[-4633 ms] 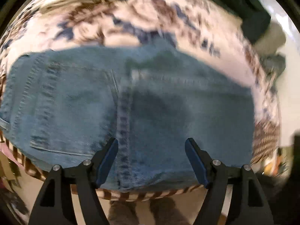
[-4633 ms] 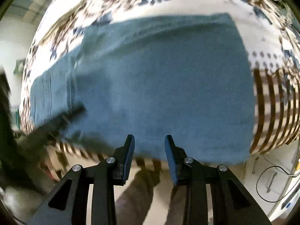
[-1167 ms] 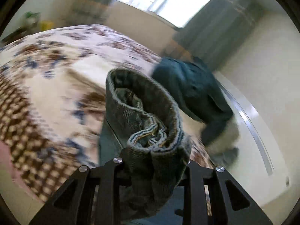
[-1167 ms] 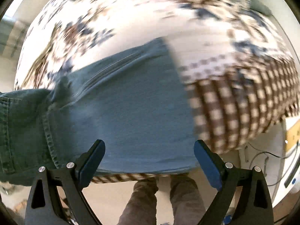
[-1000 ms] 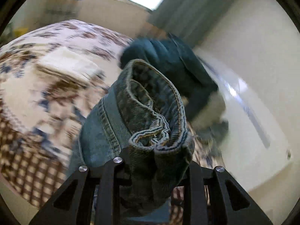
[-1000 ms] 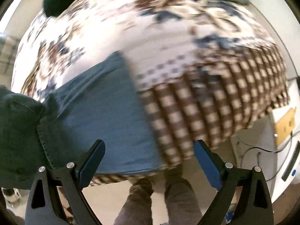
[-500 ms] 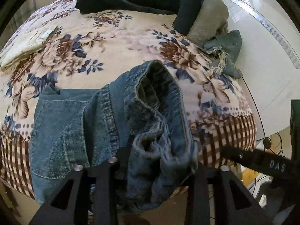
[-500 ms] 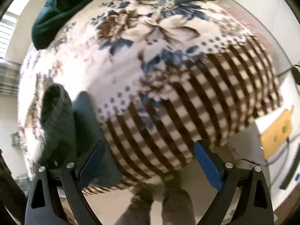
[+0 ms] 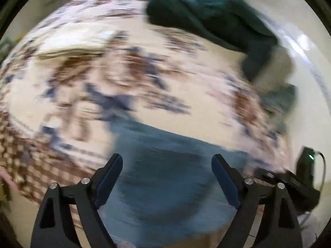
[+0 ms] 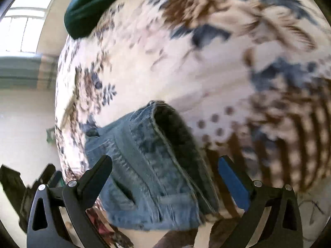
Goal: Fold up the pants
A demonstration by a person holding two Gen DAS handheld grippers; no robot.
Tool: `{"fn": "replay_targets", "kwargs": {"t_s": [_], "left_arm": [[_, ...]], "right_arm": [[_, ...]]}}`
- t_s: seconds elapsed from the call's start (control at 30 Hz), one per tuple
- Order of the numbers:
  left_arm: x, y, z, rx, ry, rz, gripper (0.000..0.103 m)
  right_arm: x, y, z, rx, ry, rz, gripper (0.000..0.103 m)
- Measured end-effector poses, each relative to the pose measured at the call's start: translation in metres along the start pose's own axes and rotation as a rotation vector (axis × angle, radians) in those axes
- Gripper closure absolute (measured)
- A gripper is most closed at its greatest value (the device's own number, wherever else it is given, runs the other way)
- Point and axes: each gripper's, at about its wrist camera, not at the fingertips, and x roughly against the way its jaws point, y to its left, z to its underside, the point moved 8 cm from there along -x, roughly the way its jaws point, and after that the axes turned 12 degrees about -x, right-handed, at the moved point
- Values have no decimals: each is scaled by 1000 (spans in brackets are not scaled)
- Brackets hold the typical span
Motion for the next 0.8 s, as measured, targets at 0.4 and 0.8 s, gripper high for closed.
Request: {"fn": "replay_targets", "kwargs": {"t_s": [0.4, 0.8], "left_arm": [[-64, 84, 2, 129, 104, -70, 16], [-134, 47, -14, 204, 196, 123, 16]], "right_arm": [[13, 23, 19, 84, -103, 28, 86], [24, -42, -23, 10, -131, 192, 88]]}}
